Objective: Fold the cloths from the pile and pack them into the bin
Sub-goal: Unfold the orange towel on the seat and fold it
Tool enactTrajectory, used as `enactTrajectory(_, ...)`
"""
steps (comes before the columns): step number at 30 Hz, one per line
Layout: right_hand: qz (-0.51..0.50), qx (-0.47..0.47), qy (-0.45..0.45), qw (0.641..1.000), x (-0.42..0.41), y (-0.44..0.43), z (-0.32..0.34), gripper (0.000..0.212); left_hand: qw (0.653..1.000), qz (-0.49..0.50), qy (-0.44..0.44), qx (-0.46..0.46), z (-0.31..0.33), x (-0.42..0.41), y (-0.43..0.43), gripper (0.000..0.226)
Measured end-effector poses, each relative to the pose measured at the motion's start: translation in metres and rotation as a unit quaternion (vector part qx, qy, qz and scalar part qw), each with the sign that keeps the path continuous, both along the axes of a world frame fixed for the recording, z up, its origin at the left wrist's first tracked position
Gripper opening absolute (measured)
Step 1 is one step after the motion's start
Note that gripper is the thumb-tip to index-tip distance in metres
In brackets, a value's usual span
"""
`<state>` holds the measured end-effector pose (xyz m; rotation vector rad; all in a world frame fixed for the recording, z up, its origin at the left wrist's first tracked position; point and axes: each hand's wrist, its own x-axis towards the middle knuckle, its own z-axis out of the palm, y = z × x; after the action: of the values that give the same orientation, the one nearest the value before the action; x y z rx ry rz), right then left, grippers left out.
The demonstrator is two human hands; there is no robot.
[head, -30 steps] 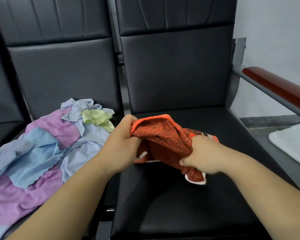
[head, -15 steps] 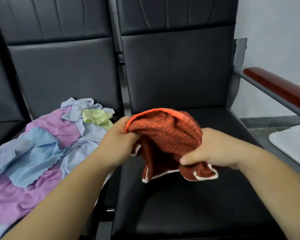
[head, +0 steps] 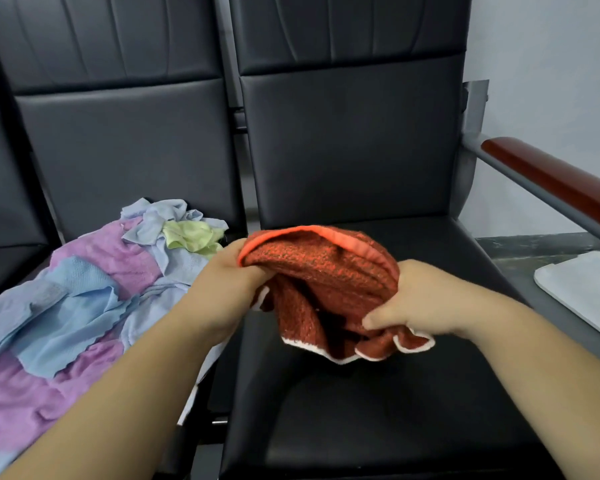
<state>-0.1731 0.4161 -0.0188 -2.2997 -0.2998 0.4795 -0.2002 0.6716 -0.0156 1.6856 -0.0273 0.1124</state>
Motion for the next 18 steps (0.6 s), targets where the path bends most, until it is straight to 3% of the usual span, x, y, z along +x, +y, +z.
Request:
enactTrajectory(2, -0.043, -0.124, -0.079, 0.988, 0.007, 0.003, -0.007, 0.022, 0.995, -0.017, 0.028, -0.090, 0.003, -0.001, -0.005, 0.025)
enactTrajectory(5, -0.113, -0.135, -0.173, 0.969, 0.012, 0.001, -0.002, 0.008, 0.988, -0.091, 0.053, -0.112, 0.004, -0.005, -0.005, 0.038)
enactTrajectory(7, -0.147, -0.092, -0.186, 0.967, 0.014, -0.009, 0.001, 0.019, 0.990, -0.125, 0.051, 0.047, 0.006, -0.007, 0.001, 0.044)
enactTrajectory(9, -0.168, 0.022, -0.142, 0.975, 0.009, -0.017, 0.003, 0.022, 0.942, -0.075, 0.019, 0.326, 0.008, -0.007, 0.006, 0.028)
enactTrajectory(11, -0.148, 0.139, -0.095, 0.975, -0.001, -0.020, 0.008, 0.015, 0.918, -0.009, -0.013, 0.396, 0.010, -0.005, 0.009, 0.013)
enactTrajectory(13, -0.101, 0.213, -0.088, 0.968, -0.008, -0.021, 0.026, 0.024, 0.945, 0.018, -0.043, 0.323, 0.019, -0.006, 0.012, 0.012)
enactTrajectory(15, -0.065, 0.215, -0.104, 0.969, -0.010, -0.026, 0.051, 0.033, 0.972, 0.017, -0.061, 0.226, 0.035, -0.007, 0.009, 0.016)
enactTrajectory(18, -0.035, 0.027, -0.168, 0.985, -0.007, -0.032, 0.089, 0.035, 0.997, 0.033, -0.038, 0.055, 0.063, -0.003, 0.000, 0.021)
